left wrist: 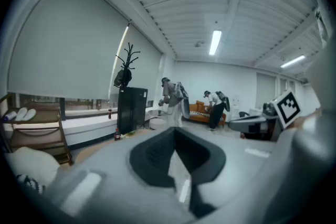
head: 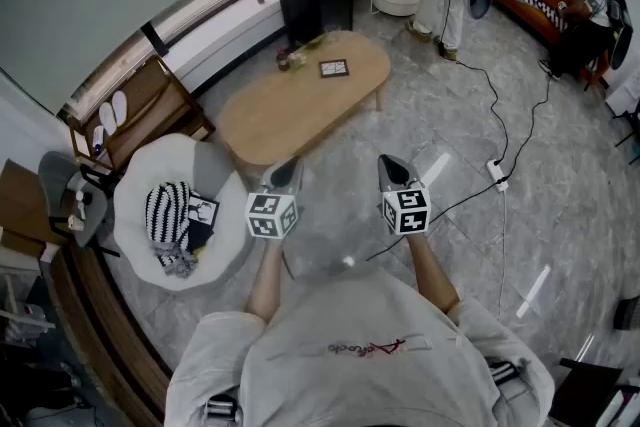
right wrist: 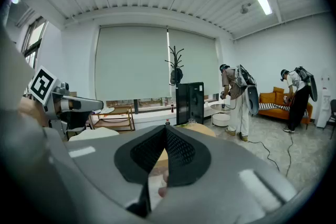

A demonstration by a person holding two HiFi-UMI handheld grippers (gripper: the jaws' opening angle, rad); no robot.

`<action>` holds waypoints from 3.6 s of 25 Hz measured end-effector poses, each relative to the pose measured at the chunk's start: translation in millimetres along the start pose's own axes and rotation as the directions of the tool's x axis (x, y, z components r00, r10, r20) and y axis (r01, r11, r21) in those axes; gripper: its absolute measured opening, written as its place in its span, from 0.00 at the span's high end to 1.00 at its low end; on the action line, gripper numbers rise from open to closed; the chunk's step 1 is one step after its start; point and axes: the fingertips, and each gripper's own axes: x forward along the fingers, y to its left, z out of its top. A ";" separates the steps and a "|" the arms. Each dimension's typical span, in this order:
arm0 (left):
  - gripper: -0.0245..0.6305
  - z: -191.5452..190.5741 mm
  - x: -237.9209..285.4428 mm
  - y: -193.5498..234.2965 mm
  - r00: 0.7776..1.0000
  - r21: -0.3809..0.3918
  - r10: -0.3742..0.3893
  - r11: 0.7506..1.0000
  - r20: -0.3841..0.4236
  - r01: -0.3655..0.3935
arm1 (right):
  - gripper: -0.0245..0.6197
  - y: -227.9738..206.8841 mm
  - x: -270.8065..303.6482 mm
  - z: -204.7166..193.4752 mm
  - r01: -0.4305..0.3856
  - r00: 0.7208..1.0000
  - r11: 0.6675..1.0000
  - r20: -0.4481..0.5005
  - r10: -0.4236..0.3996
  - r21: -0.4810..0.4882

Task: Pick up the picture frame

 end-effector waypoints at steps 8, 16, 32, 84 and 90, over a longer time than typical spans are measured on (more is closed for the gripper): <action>0.96 -5.0 0.9 -0.6 1.000 -0.024 0.012 1.000 -0.005 -0.012 | 0.95 -4.7 0.8 -1.6 -0.002 1.000 1.000 -0.008 0.002 0.006; 0.96 -12.3 4.4 -13.2 1.000 -0.033 0.018 0.999 -0.014 -0.019 | 0.95 -17.0 -6.7 -3.8 0.003 1.000 0.999 0.007 -0.004 0.041; 0.96 -17.5 29.0 -69.7 0.998 -0.036 0.061 0.998 -0.005 -0.061 | 0.95 -68.6 -29.0 -24.2 -0.040 0.999 0.998 -0.008 0.040 0.043; 0.96 -17.8 171.7 4.7 0.998 -0.060 0.059 0.996 -0.033 -0.060 | 0.95 -132.6 109.8 -2.4 -0.065 0.998 0.998 -0.023 0.065 -0.009; 0.96 -6.9 199.1 43.2 0.997 -0.071 0.060 0.996 -0.039 -0.062 | 0.95 -132.3 155.2 11.6 -0.070 0.997 0.997 -0.039 0.070 -0.012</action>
